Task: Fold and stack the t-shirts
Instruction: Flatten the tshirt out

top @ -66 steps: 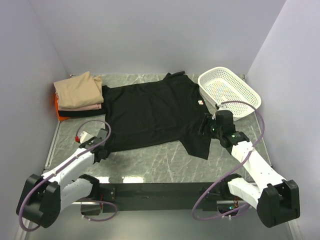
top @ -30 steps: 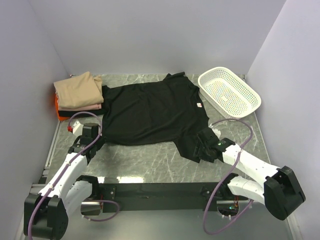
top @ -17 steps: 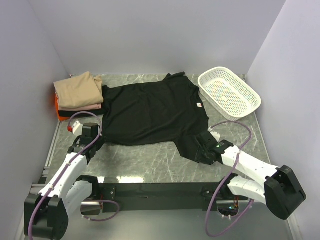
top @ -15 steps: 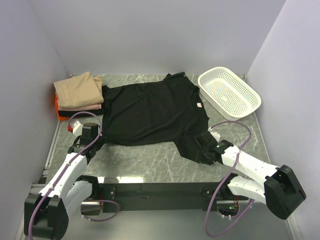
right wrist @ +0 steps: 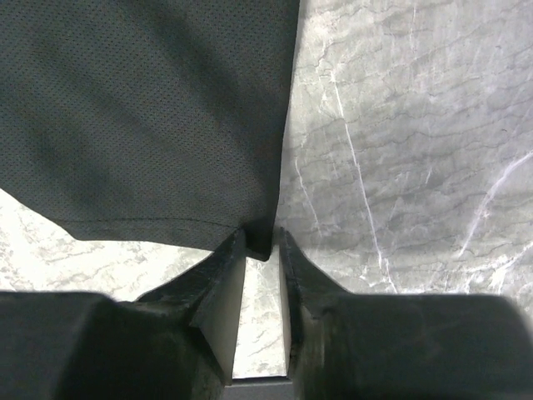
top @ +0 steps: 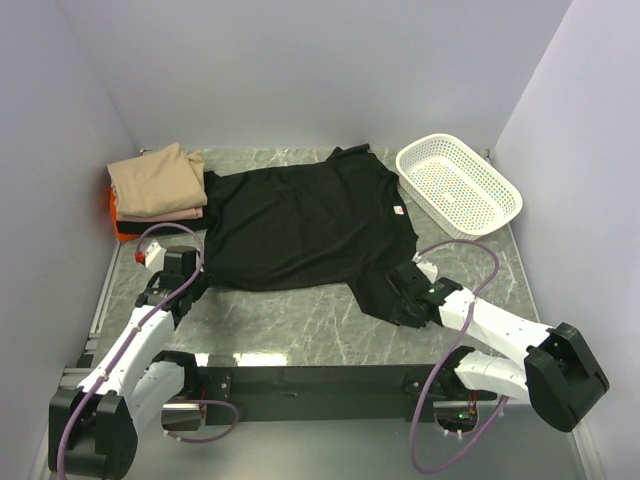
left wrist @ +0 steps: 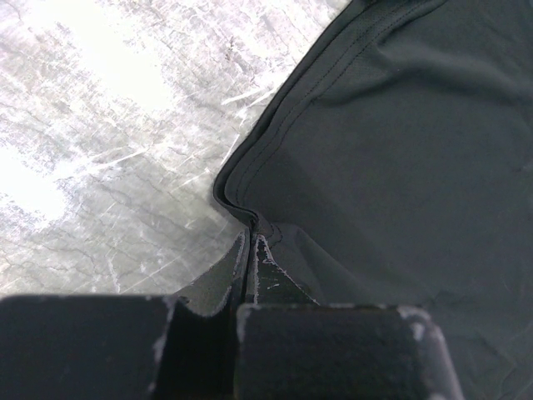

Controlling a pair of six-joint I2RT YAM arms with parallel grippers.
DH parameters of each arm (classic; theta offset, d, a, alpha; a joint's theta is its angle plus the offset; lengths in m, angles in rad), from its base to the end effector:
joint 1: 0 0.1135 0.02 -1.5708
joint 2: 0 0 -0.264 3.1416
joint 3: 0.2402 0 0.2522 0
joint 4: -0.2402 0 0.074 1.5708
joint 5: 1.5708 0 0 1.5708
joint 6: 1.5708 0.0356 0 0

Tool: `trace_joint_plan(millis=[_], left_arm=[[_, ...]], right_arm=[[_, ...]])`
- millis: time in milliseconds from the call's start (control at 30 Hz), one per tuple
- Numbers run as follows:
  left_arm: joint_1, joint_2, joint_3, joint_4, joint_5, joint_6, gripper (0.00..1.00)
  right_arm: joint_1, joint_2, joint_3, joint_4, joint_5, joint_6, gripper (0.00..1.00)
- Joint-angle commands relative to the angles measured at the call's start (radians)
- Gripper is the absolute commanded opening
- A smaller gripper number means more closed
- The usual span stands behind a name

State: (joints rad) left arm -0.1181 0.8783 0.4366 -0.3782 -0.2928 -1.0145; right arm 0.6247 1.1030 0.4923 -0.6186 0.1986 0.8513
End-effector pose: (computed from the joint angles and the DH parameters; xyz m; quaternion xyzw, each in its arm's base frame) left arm 0.1723 -0.0101 0.1872 -0.4470 0.8063 -0.0801 0.3790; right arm 0.1440 0.0952 0.1552 0.1276 0.9724 0.0415 0.1908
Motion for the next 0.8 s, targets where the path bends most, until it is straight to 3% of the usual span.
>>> trace_joint_plan(millis=[0, 167, 567, 767], left_arm=[[0.006, -0.022, 0.008, 0.021, 0.004, 0.013, 0.01], [0.006, -0.027, 0.01, 0.018, 0.004, 0.014, 0.01], [0.008, -0.065, 0.021, -0.024, 0.017, 0.02, 0.0], [0.008, -0.128, 0.036, -0.083, 0.021, 0.014, 0.01]], right_arm=[[0.012, 0.02, 0.019, 0.017, 0.022, 0.015, 0.26], [0.017, 0.018, 0.02, 0.016, 0.021, 0.015, 0.01], [0.018, -0.164, 0.193, -0.197, 0.202, -0.02, 0.0], [0.04, -0.207, 0.23, -0.283, 0.194, 0.009, 0.0]])
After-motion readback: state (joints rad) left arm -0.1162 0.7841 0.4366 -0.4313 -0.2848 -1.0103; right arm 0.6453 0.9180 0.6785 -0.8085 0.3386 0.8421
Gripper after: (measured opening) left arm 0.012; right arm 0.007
